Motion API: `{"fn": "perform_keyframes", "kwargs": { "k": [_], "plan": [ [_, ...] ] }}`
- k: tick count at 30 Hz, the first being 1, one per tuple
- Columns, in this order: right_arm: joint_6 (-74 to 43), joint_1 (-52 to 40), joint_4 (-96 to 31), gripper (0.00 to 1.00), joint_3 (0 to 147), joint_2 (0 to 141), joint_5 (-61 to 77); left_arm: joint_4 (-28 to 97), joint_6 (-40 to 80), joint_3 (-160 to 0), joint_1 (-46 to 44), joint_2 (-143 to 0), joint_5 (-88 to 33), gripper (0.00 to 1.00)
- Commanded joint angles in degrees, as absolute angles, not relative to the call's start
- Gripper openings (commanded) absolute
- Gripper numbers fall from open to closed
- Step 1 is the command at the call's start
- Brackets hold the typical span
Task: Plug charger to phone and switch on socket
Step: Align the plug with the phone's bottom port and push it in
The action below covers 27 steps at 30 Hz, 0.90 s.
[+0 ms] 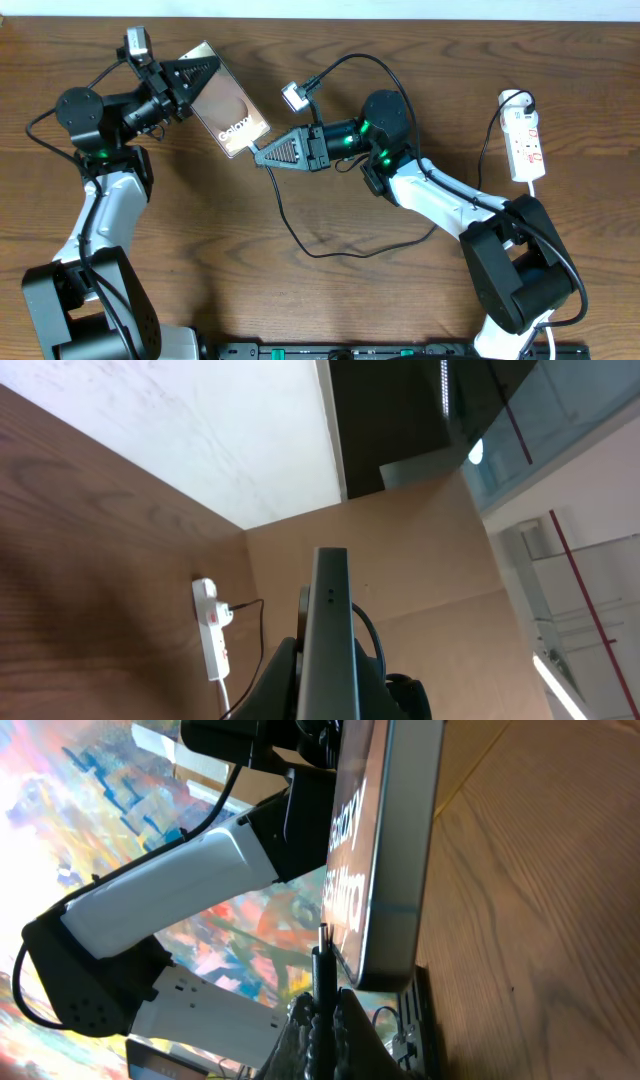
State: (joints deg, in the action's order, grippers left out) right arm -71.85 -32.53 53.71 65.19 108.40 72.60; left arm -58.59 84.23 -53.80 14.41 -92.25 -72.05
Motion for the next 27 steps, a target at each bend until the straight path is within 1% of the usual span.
{"fn": "perform_keyframes", "kwargs": {
  "k": [1,7,27],
  "plan": [
    [-72.6,-32.6,53.8,0.01,65.6,109.0,71.9,-59.5,85.4,-54.4,14.4,-91.3,-71.9,0.07],
    [-72.6,-32.6,53.8,0.01,65.6,109.0,71.9,-59.5,85.6,-54.4,15.4,-91.3,-67.6,0.07],
    [-73.9,-32.7,53.8,0.01,65.6,109.0,71.3,-59.5,87.1,-54.4,15.7,-91.3,-69.8,0.07]
  ]
}}
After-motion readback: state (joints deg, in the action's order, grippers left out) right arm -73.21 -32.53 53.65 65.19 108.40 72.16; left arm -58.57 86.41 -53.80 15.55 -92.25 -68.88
